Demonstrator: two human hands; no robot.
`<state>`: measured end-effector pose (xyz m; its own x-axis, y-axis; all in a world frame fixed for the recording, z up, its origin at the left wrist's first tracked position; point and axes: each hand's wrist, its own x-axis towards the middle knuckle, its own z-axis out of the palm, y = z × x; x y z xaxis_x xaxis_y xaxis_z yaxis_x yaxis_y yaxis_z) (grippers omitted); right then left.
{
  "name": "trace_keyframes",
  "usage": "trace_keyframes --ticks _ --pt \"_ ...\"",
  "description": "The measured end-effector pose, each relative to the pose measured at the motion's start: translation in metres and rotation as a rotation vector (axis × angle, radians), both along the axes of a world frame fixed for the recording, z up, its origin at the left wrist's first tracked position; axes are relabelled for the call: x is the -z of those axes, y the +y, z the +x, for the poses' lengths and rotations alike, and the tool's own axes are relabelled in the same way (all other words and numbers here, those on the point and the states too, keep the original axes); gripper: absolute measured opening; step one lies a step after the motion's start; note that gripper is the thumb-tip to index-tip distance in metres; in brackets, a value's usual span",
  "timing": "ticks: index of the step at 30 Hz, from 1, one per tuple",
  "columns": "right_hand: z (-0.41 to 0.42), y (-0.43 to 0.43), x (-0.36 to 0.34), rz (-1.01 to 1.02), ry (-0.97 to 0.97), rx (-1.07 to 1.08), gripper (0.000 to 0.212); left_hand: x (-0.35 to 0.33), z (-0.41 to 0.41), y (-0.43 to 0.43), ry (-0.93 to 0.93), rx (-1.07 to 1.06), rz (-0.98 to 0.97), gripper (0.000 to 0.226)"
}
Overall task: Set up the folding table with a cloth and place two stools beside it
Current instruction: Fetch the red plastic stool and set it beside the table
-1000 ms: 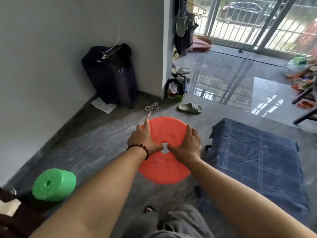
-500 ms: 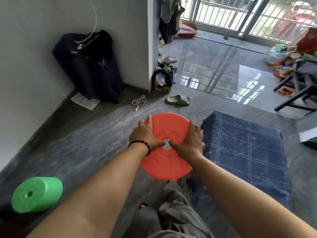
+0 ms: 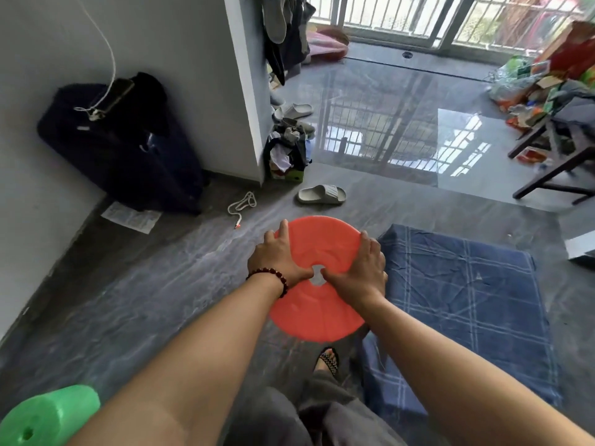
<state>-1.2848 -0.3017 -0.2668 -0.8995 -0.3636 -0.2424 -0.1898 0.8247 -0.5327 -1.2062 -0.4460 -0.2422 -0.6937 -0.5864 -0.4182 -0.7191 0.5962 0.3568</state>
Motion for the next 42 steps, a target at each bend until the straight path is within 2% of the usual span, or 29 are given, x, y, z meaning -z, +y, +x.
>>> trace_keyframes --ticks 9,19,27,33,42 --pt "-0.054 -0.047 0.063 0.046 -0.040 0.052 0.113 0.070 -0.059 -0.050 -0.040 0.041 -0.005 0.118" --pt "-0.084 -0.085 0.212 0.066 -0.095 0.230 0.110 0.226 -0.108 -0.078 -0.109 0.058 0.026 0.120" --pt "-0.116 -0.083 0.331 0.087 -0.089 0.231 0.110 0.348 -0.135 -0.076 -0.085 0.046 0.049 0.125" --pt "-0.111 -0.072 0.420 0.137 -0.119 0.207 0.109 0.429 -0.137 -0.065 -0.204 0.154 -0.023 0.122" --pt "-0.106 -0.055 0.533 0.186 -0.139 0.122 0.112 0.542 -0.130 -0.046 -0.277 0.109 0.014 0.121"
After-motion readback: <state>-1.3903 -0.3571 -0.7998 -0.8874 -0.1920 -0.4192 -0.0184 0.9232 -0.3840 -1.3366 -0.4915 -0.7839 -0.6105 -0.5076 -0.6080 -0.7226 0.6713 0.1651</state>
